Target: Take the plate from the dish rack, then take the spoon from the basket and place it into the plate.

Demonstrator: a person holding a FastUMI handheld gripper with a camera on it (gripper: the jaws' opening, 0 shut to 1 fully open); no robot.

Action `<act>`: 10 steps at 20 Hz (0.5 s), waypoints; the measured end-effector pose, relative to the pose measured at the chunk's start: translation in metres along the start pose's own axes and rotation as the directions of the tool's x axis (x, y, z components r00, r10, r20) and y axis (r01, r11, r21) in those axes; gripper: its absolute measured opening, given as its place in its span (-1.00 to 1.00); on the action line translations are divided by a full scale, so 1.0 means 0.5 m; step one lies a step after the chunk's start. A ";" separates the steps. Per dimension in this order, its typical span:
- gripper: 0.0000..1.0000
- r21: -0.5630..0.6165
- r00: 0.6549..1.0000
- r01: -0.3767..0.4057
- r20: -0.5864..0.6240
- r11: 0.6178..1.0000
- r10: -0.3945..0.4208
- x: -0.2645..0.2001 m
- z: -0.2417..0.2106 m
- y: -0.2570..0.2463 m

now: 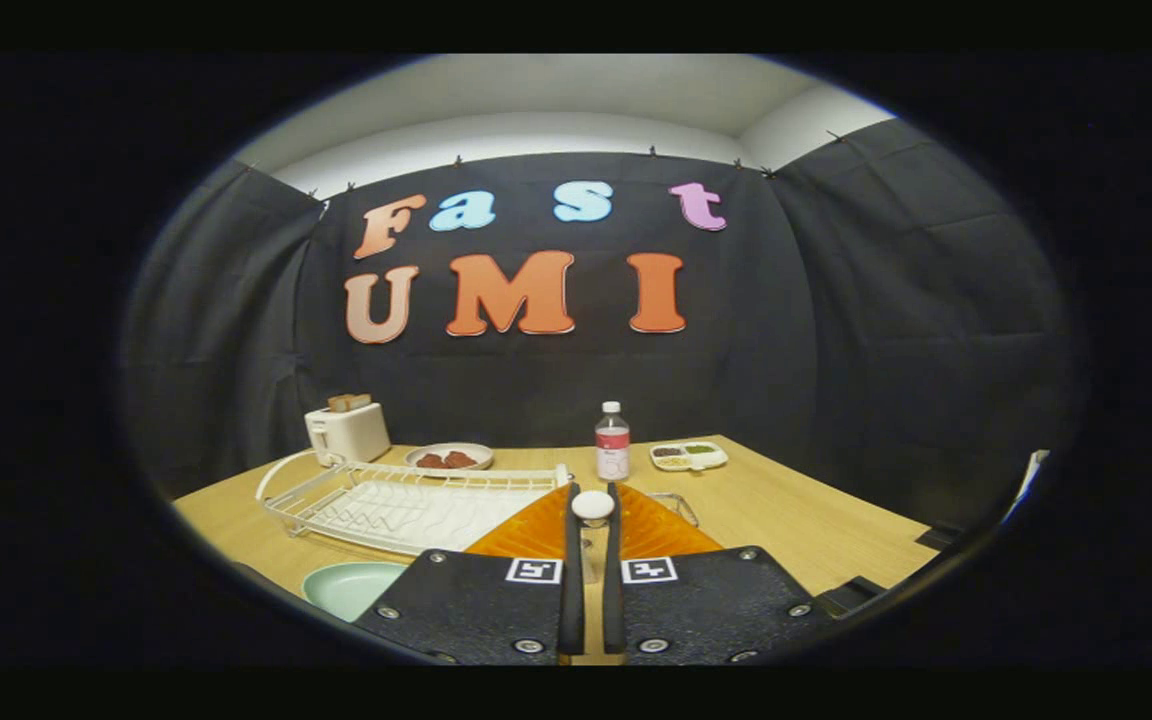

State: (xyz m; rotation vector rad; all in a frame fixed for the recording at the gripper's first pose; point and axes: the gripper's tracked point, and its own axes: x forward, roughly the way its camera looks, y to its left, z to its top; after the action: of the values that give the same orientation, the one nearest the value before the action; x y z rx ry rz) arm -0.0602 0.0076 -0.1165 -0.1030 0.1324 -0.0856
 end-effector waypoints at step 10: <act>-0.86 0.025 0.985 -0.165 -0.043 0.986 0.166 -0.073 -0.048 0.153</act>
State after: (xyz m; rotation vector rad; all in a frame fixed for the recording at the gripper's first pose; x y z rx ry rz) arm -0.0935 0.0844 -0.1439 -0.0681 0.1848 0.0770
